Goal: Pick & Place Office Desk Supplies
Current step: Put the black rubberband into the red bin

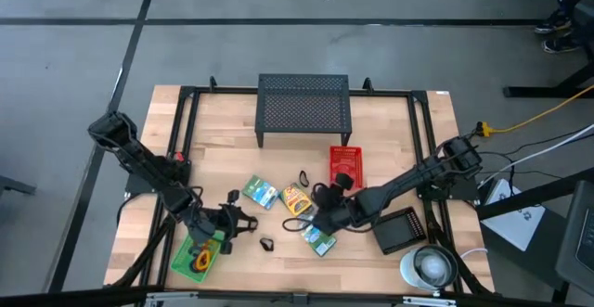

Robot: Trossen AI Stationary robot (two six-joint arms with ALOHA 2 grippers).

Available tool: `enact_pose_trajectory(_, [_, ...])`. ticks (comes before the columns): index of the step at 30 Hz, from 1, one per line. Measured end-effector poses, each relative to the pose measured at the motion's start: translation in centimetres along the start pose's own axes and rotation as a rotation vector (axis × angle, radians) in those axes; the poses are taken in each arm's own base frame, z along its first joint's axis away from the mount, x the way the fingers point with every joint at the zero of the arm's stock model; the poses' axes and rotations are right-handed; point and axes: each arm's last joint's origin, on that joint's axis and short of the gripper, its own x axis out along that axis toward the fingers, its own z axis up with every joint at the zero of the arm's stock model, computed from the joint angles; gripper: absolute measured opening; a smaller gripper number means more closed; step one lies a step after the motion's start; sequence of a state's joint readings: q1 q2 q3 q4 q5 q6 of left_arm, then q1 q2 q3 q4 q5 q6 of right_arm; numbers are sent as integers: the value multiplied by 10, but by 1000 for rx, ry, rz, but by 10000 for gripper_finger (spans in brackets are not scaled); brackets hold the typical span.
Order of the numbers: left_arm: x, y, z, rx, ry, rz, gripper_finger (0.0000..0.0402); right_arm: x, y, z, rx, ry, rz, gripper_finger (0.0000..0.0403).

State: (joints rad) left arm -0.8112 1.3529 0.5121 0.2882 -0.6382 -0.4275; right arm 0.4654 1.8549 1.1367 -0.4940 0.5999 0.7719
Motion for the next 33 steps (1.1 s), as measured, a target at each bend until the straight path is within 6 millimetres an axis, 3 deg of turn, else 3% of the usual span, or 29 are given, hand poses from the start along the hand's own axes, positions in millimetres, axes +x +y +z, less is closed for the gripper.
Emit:
enact_pose_trajectory(8, [-1, -1, 0, -5, -8, 12, 88, -5, 6, -8, 36, 94, 83, 172])
enact_pose_trajectory(16, [-1, 0, 0, -5, -8, 14, 88, -7, 1, -17, 104, 136, 1, 172])
enact_pose_trajectory(25, [-1, 0, 0, -6, -8, 14, 88, 7, -12, -43, 229, 195, -56, 172])
enact_pose_trajectory(33, [-1, 0, 0, -6, -8, 14, 88, 11, -8, -41, 249, 160, 8, 172])
